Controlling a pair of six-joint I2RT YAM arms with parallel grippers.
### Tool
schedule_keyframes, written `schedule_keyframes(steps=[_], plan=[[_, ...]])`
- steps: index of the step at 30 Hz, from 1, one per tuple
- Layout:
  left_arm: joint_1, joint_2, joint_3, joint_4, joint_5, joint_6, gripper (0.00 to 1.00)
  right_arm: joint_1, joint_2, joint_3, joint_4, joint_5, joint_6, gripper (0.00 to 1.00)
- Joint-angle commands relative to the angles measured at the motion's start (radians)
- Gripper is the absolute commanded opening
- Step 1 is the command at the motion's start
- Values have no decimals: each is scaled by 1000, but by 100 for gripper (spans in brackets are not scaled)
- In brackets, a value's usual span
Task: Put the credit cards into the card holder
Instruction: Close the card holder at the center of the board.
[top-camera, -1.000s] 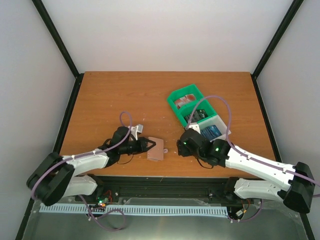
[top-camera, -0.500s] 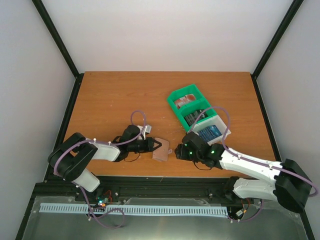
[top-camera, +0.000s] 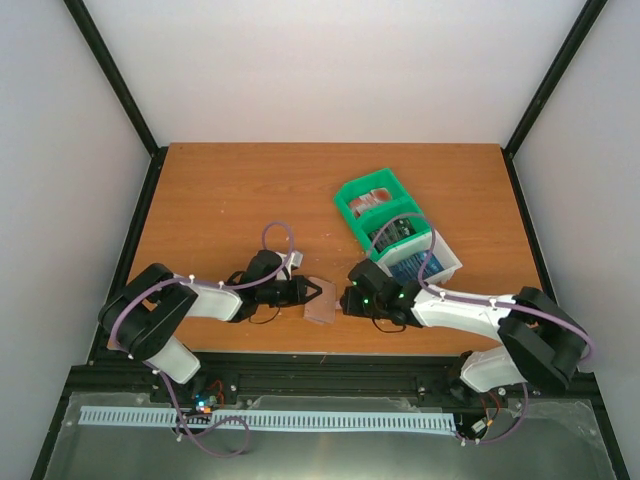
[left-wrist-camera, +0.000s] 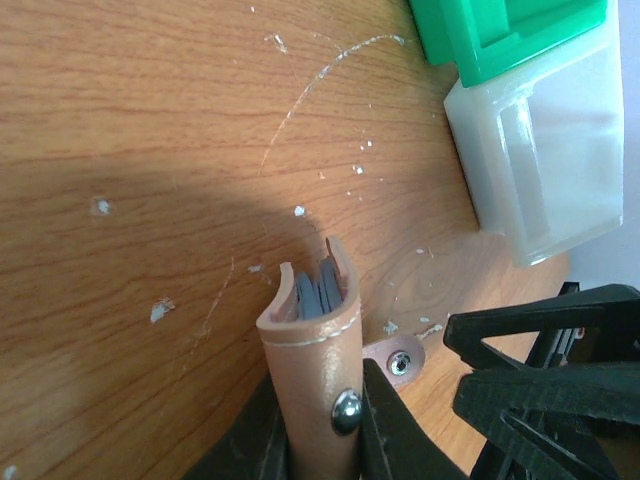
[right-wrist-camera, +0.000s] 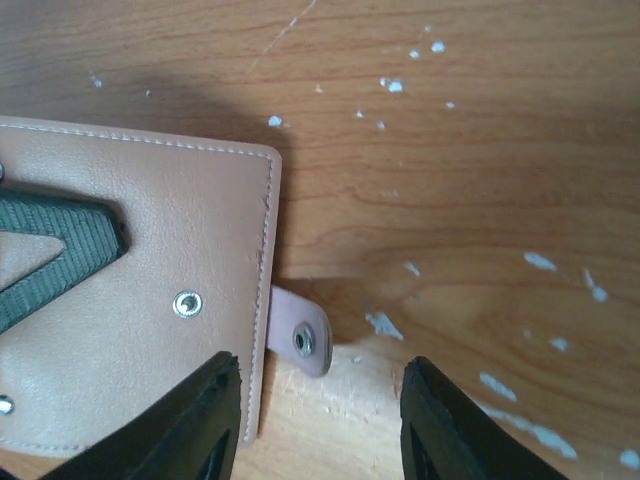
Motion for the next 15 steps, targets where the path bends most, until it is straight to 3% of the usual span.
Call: schedule_keyframes(steps=[1, 10, 15], plan=[[-4, 12, 24, -42, -35, 30, 1, -15, 66, 59, -12, 32, -1, 42], [-4, 16, 21, -49, -40, 30, 1, -18, 103, 55, 25, 22, -7, 21], [-4, 13, 18, -49, -41, 27, 1, -26, 119, 55, 55, -9, -10, 20]])
